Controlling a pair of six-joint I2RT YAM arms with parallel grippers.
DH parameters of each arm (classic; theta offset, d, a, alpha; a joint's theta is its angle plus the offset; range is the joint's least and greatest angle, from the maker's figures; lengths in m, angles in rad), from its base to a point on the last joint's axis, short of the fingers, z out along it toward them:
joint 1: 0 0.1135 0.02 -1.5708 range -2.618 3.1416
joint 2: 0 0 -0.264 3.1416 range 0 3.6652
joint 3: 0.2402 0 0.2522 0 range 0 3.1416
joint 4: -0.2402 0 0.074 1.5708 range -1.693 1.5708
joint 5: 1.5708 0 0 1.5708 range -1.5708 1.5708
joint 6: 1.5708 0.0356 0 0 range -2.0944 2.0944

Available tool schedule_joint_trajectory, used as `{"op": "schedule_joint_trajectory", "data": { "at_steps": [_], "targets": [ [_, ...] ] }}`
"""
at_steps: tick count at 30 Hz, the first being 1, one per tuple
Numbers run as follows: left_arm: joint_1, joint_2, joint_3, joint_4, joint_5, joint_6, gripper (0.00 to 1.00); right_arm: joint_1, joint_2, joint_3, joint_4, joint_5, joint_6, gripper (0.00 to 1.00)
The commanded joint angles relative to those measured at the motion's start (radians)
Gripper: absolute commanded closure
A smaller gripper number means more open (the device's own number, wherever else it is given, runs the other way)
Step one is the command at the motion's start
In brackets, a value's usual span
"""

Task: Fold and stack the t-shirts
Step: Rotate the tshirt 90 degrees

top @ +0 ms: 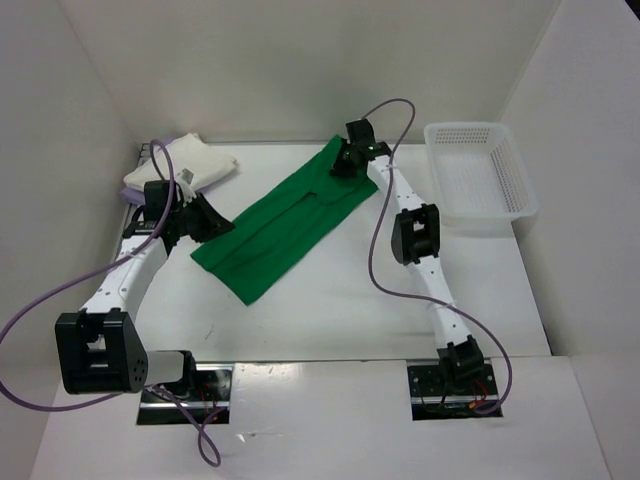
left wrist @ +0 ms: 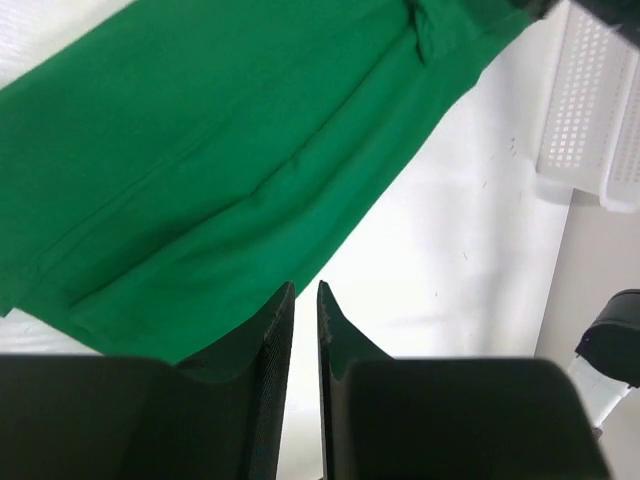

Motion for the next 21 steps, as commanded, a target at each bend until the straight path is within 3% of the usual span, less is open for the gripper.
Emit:
{"op": "schedule_joint_trajectory", "data": {
  "at_steps": [1, 2, 3, 4, 5, 6, 7, 9, 11, 13, 17, 20, 21],
  "targets": [
    [-0.008, -0.030, 0.042, -0.030, 0.012, 0.002, 0.78, -0.007, -0.125, 0.176, -0.257, 0.004, -0.064, 0.90],
    [-0.008, -0.030, 0.052, -0.030, 0.012, 0.002, 0.78, 0.015, -0.175, 0.176, -0.285, 0.106, -0.096, 0.87],
    [-0.008, -0.016, 0.063, -0.030, 0.012, 0.002, 0.78, 0.025, -0.307, 0.127, -0.285, 0.107, -0.125, 0.85],
    [-0.019, -0.016, 0.063, -0.021, 0.012, 0.002, 0.80, 0.036, -0.397, -0.060, -0.257, 0.085, -0.142, 0.80],
    [-0.019, -0.003, 0.063, -0.021, 0.012, 0.002, 0.81, 0.036, -0.493, -0.176, -0.145, 0.076, -0.153, 0.69],
    [-0.019, 0.008, 0.063, -0.006, 0.012, 0.002, 0.84, 0.048, -0.685, -0.294, -0.084, 0.064, -0.144, 0.65],
    [-0.030, 0.008, 0.063, 0.008, 0.012, 0.002, 0.85, 0.048, -0.777, -0.534, -0.021, 0.052, -0.133, 0.63],
    [-0.039, 0.017, 0.063, 0.026, 0.012, 0.002, 0.90, 0.057, -0.990, -0.744, 0.115, 0.007, -0.100, 0.59],
    [-0.039, 0.017, 0.063, 0.040, 0.012, 0.016, 0.96, 0.100, -1.098, -1.027, 0.205, -0.016, -0.058, 0.59],
    [-0.050, 0.017, 0.054, 0.031, 0.003, 0.027, 0.99, 0.169, -1.211, -1.289, 0.282, -0.016, -0.026, 0.99],
    [-0.050, 0.017, 0.042, 0.031, -0.028, 0.045, 1.00, 0.424, -1.182, -1.497, 0.447, -0.068, 0.120, 1.00],
    [-0.050, 0.036, 0.054, -0.013, -0.028, 0.079, 1.00, 0.551, -1.120, -1.535, 0.515, 0.001, 0.202, 0.74],
    [-0.050, 0.036, 0.063, -0.013, -0.028, 0.091, 0.95, 0.568, -1.109, -1.570, 0.588, 0.001, 0.222, 0.64]
  ]
}}
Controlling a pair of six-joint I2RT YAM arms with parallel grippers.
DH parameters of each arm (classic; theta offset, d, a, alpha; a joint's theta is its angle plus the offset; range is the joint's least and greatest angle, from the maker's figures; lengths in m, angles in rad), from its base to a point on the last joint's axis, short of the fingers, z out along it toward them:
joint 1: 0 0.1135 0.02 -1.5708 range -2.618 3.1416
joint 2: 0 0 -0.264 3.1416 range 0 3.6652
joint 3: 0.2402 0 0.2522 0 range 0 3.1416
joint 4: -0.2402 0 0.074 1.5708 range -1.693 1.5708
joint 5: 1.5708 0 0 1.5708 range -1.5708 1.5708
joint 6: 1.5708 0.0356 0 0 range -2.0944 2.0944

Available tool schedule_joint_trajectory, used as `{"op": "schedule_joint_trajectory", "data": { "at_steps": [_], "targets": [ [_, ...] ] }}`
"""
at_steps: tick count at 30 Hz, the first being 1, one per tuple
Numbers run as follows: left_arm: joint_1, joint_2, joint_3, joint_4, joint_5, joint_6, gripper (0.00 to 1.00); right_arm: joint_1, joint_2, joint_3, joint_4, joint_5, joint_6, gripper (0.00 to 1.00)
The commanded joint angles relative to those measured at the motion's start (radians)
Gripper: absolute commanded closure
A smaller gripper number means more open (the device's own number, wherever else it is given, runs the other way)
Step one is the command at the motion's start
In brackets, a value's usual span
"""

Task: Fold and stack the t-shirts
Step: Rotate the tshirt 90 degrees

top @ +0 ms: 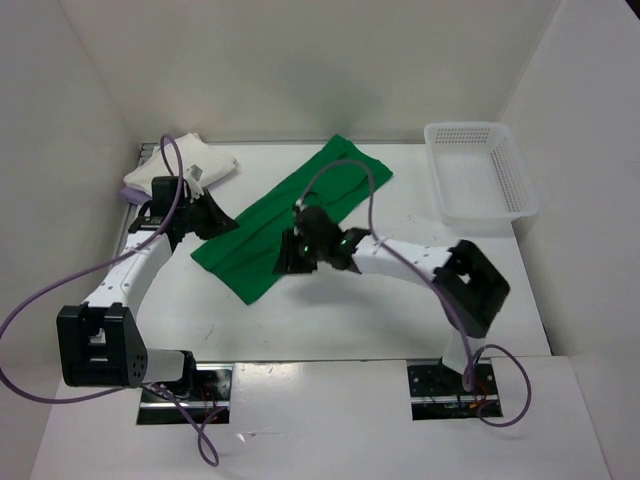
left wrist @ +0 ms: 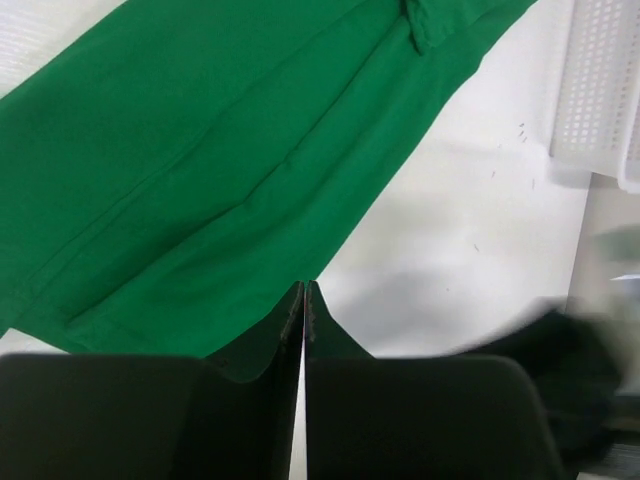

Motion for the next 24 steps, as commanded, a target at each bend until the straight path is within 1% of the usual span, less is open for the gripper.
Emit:
{"op": "schedule_joint_trajectory", "data": {
  "at_steps": [1, 2, 3, 6, 8, 9, 10, 12, 15, 17, 19, 21, 22, 24],
  "targets": [
    [-0.002, 0.015, 0.018, -0.009, -0.009, 0.056, 0.92, 0.077, 0.085, -0.105, 0.168, 0.030, 0.127, 0.61],
    [-0.002, 0.004, 0.007, -0.009, -0.009, 0.056, 0.90, 0.086, 0.102, -0.105, 0.190, 0.030, 0.166, 0.59],
    [-0.002, -0.008, -0.006, -0.009, -0.009, 0.056, 0.87, 0.097, 0.146, -0.117, 0.219, 0.042, 0.181, 0.59],
    [-0.002, -0.034, -0.060, 0.002, 0.003, 0.056, 0.80, 0.097, 0.209, -0.117, 0.272, 0.024, 0.239, 0.59],
    [-0.002, -0.045, -0.069, 0.002, 0.003, 0.056, 0.77, 0.116, 0.254, -0.117, 0.285, 0.033, 0.281, 0.54],
    [-0.002, -0.054, -0.080, -0.007, 0.003, 0.056, 0.77, 0.116, 0.266, -0.117, 0.306, 0.033, 0.296, 0.52],
    [-0.002, -0.054, -0.080, -0.007, 0.003, 0.056, 0.75, 0.116, 0.278, -0.117, 0.323, 0.042, 0.310, 0.49],
    [-0.002, -0.054, -0.092, -0.007, 0.003, 0.056, 0.72, 0.116, 0.315, -0.128, 0.337, 0.065, 0.350, 0.49],
    [-0.002, -0.054, -0.102, 0.003, 0.003, 0.056, 0.71, 0.116, 0.377, -0.100, 0.346, 0.087, 0.368, 0.49],
    [-0.002, -0.054, -0.102, 0.013, 0.003, 0.056, 0.71, 0.116, 0.416, -0.089, 0.346, 0.087, 0.381, 0.58],
    [-0.002, -0.054, -0.102, 0.013, 0.003, 0.056, 0.71, 0.116, 0.426, -0.077, 0.346, 0.098, 0.391, 0.64],
    [-0.002, -0.045, -0.092, 0.022, 0.012, 0.056, 0.71, 0.116, 0.452, -0.057, 0.346, 0.107, 0.391, 0.74],
    [-0.002, -0.036, -0.082, 0.022, 0.012, 0.056, 0.71, 0.116, 0.452, -0.057, 0.323, 0.107, 0.382, 0.87],
    [-0.002, -0.019, -0.054, 0.022, 0.012, 0.065, 0.71, 0.116, 0.426, -0.082, 0.308, 0.076, 0.373, 0.92]
  ]
}}
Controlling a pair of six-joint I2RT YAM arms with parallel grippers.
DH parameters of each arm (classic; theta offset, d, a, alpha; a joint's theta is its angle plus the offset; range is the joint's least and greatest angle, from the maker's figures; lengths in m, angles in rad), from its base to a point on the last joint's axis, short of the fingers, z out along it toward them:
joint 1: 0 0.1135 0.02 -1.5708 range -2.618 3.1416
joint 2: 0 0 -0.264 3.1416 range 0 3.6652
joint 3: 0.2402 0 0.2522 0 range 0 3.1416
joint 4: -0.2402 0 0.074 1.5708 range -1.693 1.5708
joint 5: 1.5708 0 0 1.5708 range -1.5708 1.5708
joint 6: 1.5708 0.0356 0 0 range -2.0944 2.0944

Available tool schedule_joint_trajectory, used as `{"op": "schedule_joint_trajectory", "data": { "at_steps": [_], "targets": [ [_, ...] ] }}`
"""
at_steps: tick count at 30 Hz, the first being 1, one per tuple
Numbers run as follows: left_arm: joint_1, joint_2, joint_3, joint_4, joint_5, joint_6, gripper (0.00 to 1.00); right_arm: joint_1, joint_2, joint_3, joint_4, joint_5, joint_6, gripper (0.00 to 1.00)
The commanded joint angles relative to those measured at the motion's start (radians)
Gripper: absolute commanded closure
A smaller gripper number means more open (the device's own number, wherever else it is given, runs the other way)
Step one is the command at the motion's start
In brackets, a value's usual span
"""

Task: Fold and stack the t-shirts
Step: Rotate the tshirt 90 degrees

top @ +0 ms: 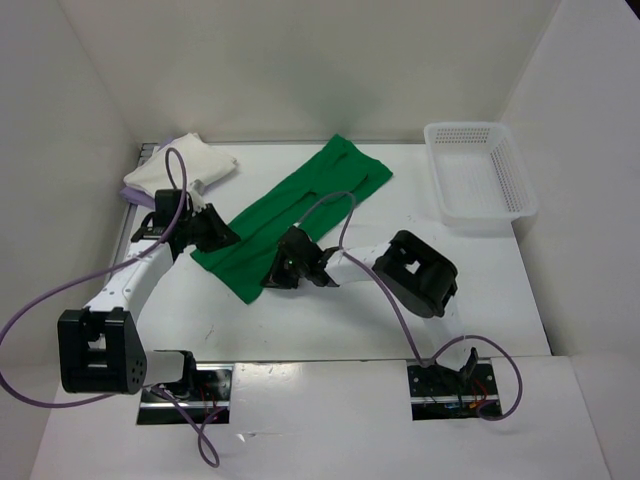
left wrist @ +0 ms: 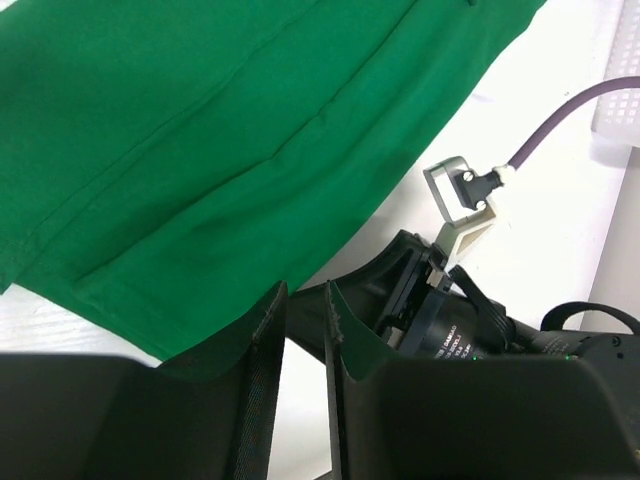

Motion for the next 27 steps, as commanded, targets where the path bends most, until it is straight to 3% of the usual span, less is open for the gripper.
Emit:
{"op": "schedule_joint_trajectory", "data": {
  "at_steps": [1, 9, 17, 19, 21, 23, 27],
  "targets": [
    [-0.002, 0.021, 0.052, 0.032, 0.019, 0.038, 0.71, 0.007, -0.015, -0.036, -0.064, 0.037, -0.034, 0.96],
    [-0.034, 0.192, 0.185, 0.076, -0.001, 0.056, 0.60, -0.012, -0.400, -0.375, -0.283, -0.015, -0.181, 0.97],
    [-0.187, 0.563, 0.469, 0.110, -0.058, 0.079, 0.40, -0.078, -0.705, -0.605, -0.478, -0.036, -0.171, 0.94],
    [-0.198, 0.672, 0.564, 0.121, -0.058, 0.079, 0.36, -0.121, -0.780, -0.639, -0.492, -0.051, -0.171, 0.89],
    [-0.208, 0.770, 0.630, 0.121, -0.046, 0.069, 0.33, -0.149, -0.843, -0.650, -0.513, -0.062, -0.180, 0.70],
    [-0.208, 0.856, 0.725, 0.121, -0.046, 0.069, 0.32, -0.173, -0.876, -0.650, -0.532, -0.062, -0.191, 0.59],
    [-0.227, 1.002, 0.894, 0.081, -0.046, 0.089, 0.32, -0.198, -0.925, -0.650, -0.522, -0.093, -0.180, 0.57]
  ]
}}
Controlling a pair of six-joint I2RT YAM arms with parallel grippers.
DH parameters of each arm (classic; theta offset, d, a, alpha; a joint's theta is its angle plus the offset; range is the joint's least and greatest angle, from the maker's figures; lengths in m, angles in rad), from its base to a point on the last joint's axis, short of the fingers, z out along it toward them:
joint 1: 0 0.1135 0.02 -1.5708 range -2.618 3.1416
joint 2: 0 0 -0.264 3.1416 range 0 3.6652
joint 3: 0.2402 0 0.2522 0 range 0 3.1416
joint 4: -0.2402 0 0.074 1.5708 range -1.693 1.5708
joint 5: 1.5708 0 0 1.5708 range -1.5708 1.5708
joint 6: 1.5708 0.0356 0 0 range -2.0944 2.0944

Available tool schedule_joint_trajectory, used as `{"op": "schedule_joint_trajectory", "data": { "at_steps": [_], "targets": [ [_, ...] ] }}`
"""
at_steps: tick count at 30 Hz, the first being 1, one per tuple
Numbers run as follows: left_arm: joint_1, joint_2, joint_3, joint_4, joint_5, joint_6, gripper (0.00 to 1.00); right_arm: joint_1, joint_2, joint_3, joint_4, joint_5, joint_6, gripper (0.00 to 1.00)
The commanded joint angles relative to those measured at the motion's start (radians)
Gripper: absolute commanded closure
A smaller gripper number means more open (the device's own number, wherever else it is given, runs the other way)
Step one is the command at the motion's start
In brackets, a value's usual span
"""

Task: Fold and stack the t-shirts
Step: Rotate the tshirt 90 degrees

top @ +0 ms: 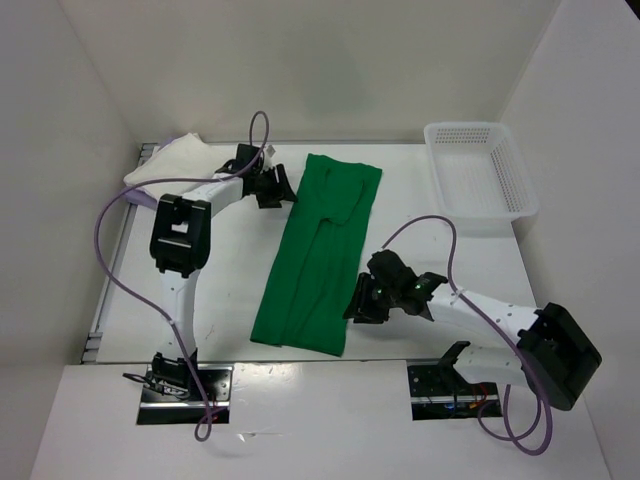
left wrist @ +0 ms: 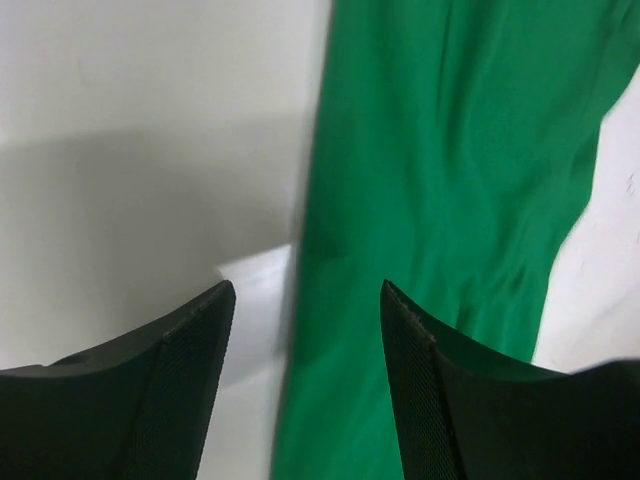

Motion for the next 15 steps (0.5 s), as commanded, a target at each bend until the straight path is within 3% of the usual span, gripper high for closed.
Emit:
{"op": "schedule_joint_trajectory", "data": {
  "at_steps": [1, 5, 8, 12, 13, 15],
  "targets": [
    [-0.017, 0.118, 0.151, -0.013, -0.009, 0.053, 0.32, -0.022, -0.047, -0.006, -0.014, -0.028, -0.007, 0.57],
    [-0.040, 0.248, 0.331, -0.054, 0.011, 0.062, 0.36, -0.022, -0.058, 0.012, -0.014, -0.028, 0.002, 0.57],
    [-0.049, 0.337, 0.447, -0.064, 0.032, 0.044, 0.48, -0.031, -0.067, 0.021, -0.014, -0.019, 0.013, 0.56],
    [-0.060, 0.447, 0.625, -0.096, 0.046, 0.024, 0.69, -0.040, -0.076, 0.031, -0.014, -0.019, 0.031, 0.56],
    [-0.060, 0.473, 0.651, -0.106, 0.046, 0.010, 0.83, -0.040, -0.076, 0.031, -0.014, -0.019, 0.031, 0.56],
    [-0.060, 0.473, 0.681, -0.081, 0.046, -0.025, 0.93, -0.051, -0.086, 0.031, -0.014, -0.019, 0.031, 0.56]
  ]
}}
